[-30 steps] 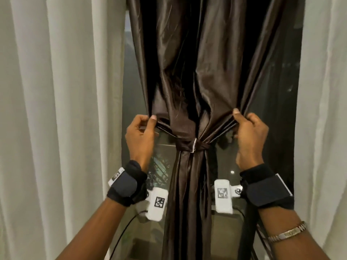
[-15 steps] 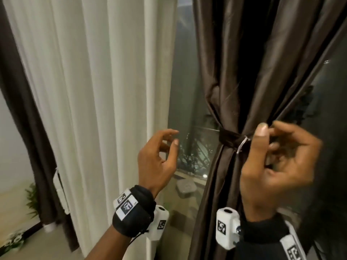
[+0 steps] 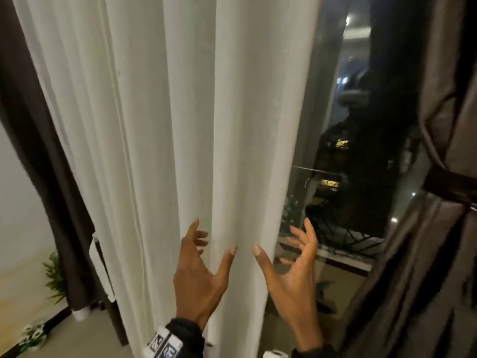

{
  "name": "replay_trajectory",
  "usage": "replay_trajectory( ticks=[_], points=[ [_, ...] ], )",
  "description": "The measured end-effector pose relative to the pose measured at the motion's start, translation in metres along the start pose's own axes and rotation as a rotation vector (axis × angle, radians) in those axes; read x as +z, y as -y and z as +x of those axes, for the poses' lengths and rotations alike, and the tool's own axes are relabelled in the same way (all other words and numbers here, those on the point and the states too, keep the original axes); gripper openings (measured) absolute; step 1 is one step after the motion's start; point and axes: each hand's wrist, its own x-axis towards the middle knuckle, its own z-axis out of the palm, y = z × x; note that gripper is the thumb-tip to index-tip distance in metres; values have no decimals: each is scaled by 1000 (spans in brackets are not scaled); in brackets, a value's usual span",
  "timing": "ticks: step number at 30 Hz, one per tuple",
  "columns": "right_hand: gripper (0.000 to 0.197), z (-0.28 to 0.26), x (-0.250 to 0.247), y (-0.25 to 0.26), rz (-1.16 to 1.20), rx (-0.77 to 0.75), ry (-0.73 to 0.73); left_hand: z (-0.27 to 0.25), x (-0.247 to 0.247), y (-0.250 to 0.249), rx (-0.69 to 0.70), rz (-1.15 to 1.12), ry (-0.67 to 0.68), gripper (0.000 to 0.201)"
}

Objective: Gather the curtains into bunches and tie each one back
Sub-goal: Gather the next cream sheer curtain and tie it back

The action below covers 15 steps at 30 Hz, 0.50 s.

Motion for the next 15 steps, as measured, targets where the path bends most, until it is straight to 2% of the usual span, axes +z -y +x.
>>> replay_trajectory(
  ticks=[2,4,6,8,10,12,14,15],
  points=[
    [120,6,27,-11,-35,145,-78,13,4,24,-8,14,99,99],
    [100,12,45,-29,-154,313,-52,24,10,44,1,65,251,88],
    [77,13,54,-42,-121,439,-29,28,14,62,45,107,418,52],
    [65,6,62,-47,-44,473,-82,29,10,74,108,91,445,11],
    [70,-8,72,-47,-36,497,-96,23,8,86,121,8,394,13],
    [75,-24,84,-44,41,512,-76,12,8,87,146,-25,414,4],
    [73,-34,99,-43,121,484,-41,-1,12,87,236,-60,540,4],
    [72,-35,105,-40,123,457,-28,-5,13,85,261,-85,625,12]
  ],
)
